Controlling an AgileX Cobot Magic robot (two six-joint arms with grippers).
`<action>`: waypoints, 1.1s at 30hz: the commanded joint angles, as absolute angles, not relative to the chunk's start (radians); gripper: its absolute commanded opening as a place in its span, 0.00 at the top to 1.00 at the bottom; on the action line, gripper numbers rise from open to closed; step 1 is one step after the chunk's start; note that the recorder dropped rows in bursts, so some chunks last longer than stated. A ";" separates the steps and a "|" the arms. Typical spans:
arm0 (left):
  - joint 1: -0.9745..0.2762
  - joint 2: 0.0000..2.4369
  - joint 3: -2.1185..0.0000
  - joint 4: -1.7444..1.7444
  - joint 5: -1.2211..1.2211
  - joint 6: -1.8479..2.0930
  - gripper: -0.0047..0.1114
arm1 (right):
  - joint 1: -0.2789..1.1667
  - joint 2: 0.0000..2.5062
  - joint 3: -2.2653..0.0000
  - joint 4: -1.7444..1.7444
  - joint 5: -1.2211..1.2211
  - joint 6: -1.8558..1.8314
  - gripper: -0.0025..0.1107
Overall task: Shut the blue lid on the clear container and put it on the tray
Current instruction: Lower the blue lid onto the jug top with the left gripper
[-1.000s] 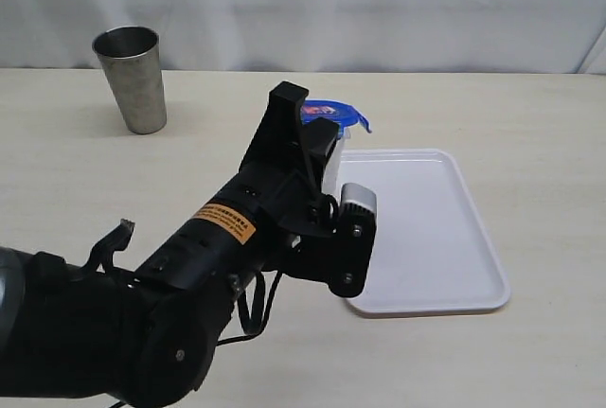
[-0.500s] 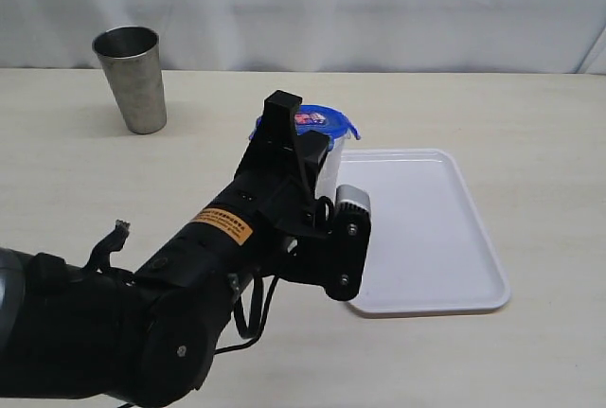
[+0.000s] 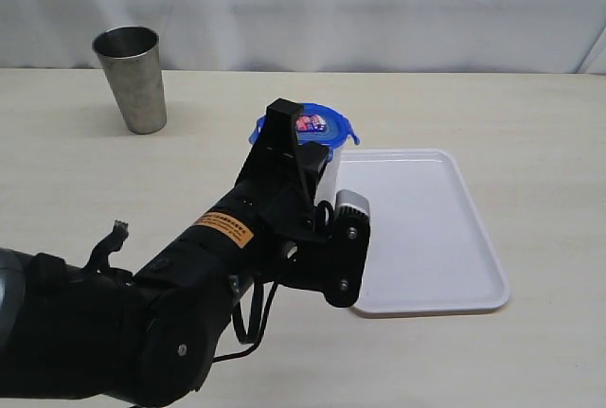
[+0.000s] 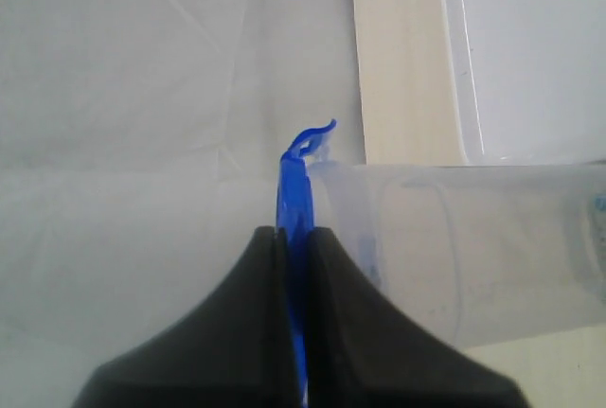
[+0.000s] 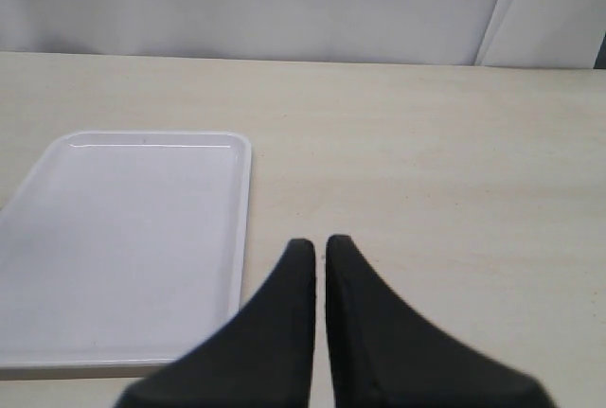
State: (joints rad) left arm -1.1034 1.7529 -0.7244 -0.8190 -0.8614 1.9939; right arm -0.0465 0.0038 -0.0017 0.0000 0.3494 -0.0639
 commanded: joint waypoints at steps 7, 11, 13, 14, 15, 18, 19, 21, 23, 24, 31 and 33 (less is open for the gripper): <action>-1.105 1.745 -0.722 -0.854 -0.858 1.992 0.96 | -0.045 0.000 0.000 0.000 0.346 -0.064 0.94; -1.105 1.745 -0.722 -0.854 -0.852 1.992 0.96 | -0.045 0.000 0.000 0.000 0.346 -0.064 0.94; -1.105 1.745 -0.722 -0.854 -0.840 1.992 0.96 | -0.045 0.000 0.000 0.000 0.346 -0.064 0.94; -1.105 1.745 -0.722 -0.854 -0.827 1.992 0.96 | -0.045 0.000 0.000 0.000 0.346 -0.064 0.94; -1.105 1.745 -0.722 -0.854 -0.816 1.992 0.96 | -0.045 0.000 0.000 0.000 0.346 -0.064 0.94; -1.105 1.745 -0.722 -0.854 -0.800 1.992 0.96 | -0.045 0.000 0.000 0.000 0.346 -0.064 0.94; -1.105 1.745 -0.722 -0.854 -0.803 1.992 0.96 | -0.045 0.000 0.000 0.000 0.346 -0.064 0.94; -1.105 1.745 -0.722 -0.854 -0.830 1.992 0.96 | -0.045 0.000 0.000 0.000 0.346 -0.064 0.94; -1.105 1.745 -0.722 -0.854 -0.862 1.992 0.96 | -0.045 0.000 0.000 0.000 0.346 -0.064 0.94; -1.105 1.745 -0.722 -0.854 -0.872 1.992 0.96 | -0.045 0.000 0.000 0.000 0.346 -0.064 0.94; -1.105 1.745 -0.722 -0.854 -0.873 1.990 0.96 | -0.045 0.000 0.000 0.000 0.346 -0.064 0.94; -1.105 1.745 -0.722 -0.854 -0.868 1.990 0.96 | -0.045 0.000 0.000 0.000 0.346 -0.064 0.94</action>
